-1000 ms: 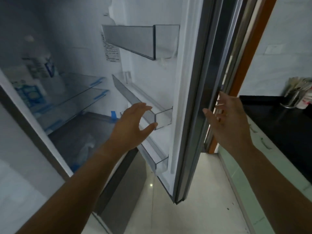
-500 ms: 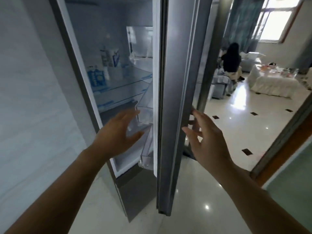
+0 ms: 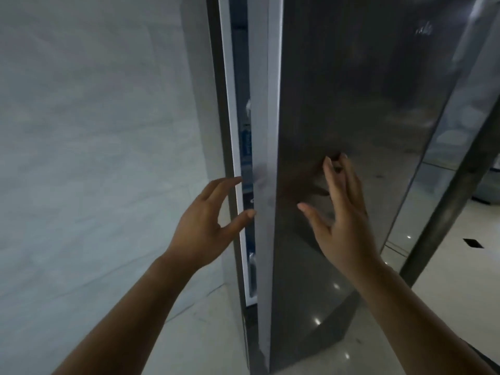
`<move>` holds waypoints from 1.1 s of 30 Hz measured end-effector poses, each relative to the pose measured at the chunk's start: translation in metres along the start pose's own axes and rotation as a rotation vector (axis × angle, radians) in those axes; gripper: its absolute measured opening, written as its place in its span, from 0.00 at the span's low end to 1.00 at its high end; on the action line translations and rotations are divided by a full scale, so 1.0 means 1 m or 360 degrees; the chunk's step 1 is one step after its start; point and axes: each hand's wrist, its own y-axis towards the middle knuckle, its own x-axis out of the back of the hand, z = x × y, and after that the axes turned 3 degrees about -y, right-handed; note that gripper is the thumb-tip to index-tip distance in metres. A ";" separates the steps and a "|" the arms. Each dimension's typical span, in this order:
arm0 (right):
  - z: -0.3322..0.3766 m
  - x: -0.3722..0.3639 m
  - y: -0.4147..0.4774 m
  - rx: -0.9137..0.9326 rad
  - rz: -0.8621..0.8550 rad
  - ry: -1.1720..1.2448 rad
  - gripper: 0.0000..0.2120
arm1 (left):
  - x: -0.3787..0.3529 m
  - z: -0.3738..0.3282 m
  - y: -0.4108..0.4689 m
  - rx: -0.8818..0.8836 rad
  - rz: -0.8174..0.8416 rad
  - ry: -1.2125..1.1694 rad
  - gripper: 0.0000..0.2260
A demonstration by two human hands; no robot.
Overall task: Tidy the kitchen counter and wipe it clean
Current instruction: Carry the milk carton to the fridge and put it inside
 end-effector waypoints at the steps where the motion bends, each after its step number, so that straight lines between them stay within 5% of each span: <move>1: -0.004 -0.007 0.005 0.0027 -0.0030 0.0001 0.35 | -0.001 0.005 0.006 0.0009 -0.0025 -0.0043 0.31; 22: -0.058 -0.107 0.078 0.0390 -0.0161 -0.0095 0.29 | -0.029 0.044 0.083 0.0378 -0.0296 -0.0350 0.26; 29: -0.069 -0.099 0.068 0.0544 0.0010 0.0286 0.27 | -0.056 0.016 0.052 0.0615 -0.0479 0.0042 0.24; 33: -0.082 -0.095 0.026 0.0536 0.0421 0.0572 0.28 | -0.087 0.001 -0.003 0.0914 -0.0495 0.0215 0.27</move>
